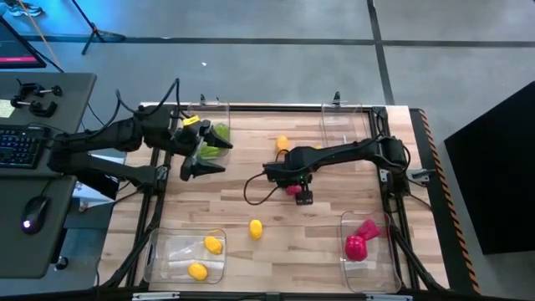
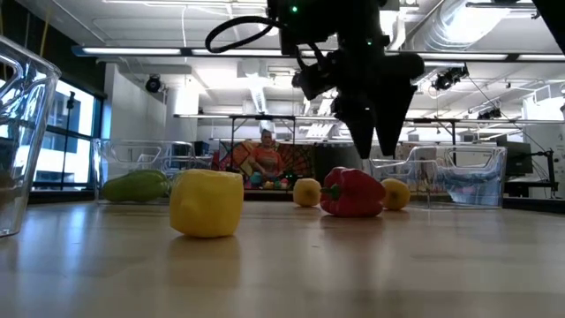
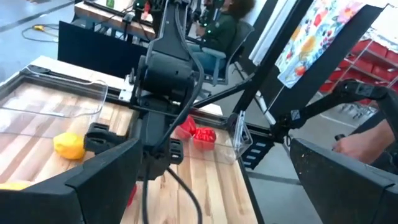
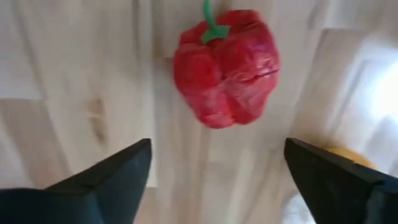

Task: Sort produce into baskets
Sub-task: Put the bell pepper into the bottom right transparent bin

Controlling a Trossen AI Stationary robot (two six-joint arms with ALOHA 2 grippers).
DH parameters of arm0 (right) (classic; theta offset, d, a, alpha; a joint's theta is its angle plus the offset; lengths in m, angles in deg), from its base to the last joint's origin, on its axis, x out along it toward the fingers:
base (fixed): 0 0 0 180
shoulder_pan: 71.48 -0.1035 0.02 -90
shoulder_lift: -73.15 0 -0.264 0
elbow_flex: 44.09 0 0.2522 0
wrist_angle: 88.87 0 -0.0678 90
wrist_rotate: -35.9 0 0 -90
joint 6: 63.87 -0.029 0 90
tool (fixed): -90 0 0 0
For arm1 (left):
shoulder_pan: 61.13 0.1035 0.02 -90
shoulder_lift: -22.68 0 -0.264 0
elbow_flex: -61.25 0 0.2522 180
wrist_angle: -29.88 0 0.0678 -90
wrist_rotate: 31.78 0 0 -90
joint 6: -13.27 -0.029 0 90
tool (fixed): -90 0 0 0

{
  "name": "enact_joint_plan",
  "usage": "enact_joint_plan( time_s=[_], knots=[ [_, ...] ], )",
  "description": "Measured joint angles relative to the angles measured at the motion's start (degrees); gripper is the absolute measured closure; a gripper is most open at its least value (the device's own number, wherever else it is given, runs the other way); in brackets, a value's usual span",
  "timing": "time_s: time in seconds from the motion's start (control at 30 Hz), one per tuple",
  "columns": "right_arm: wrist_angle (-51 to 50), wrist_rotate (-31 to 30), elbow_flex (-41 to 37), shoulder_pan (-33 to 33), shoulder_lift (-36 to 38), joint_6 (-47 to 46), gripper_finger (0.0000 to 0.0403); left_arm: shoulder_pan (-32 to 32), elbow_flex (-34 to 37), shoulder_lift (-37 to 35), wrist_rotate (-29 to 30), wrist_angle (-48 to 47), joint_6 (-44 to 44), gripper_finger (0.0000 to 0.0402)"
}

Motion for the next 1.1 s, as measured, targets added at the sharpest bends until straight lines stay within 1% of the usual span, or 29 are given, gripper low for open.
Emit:
enact_joint_plan(
  time_s=[0.07,0.17,0.3,0.43,0.57,0.67,0.8,0.9,1.0,1.1],
  knots=[
    [1.0,-2.1,0.0,-0.1,-0.3,1.3,0.0024,0.0,0.0,0.2,0.0,0.0,0.1,0.0007],
    [3.9,-2.5,0.0,0.3,-0.6,3.3,0.0007,0.0,0.0,0.4,0.1,0.0,0.1,0.0007],
    [8.1,-2.4,0.1,1.0,-0.5,5.2,0.0006,0.0,0.0,0.7,1.8,0.6,0.9,0.0007],
    [8.1,0.0,0.1,1.9,-0.5,7.7,0.0006,0.0,0.0,0.7,4.6,1.4,3.5,0.0007],
    [8.6,2.4,-0.2,2.3,-0.5,9.4,0.0006,0.0,0.0,0.8,5.0,2.4,6.4,0.0007],
    [9.7,3.2,-2.8,2.2,-0.5,11.3,0.0006,0.0,0.0,0.7,5.2,2.4,8.6,0.0007],
    [13.4,5.0,-7.3,2.2,-0.5,9.7,0.0006,-0.8,0.0,0.7,8.3,2.3,10.3,0.0007],
    [17.6,5.0,-9.8,2.2,-0.5,7.3,0.0006,-1.9,0.0,0.8,11.6,2.3,10.3,0.0007],
    [21.2,5.0,-11.2,2.0,-0.5,4.8,0.0006,-2.7,0.0,0.7,14.2,2.3,10.3,0.0007],
    [22.2,4.7,-11.8,1.5,-0.5,4.1,0.0011,-2.9,0.0,0.7,15.7,2.3,10.3,0.0007]
  ],
)
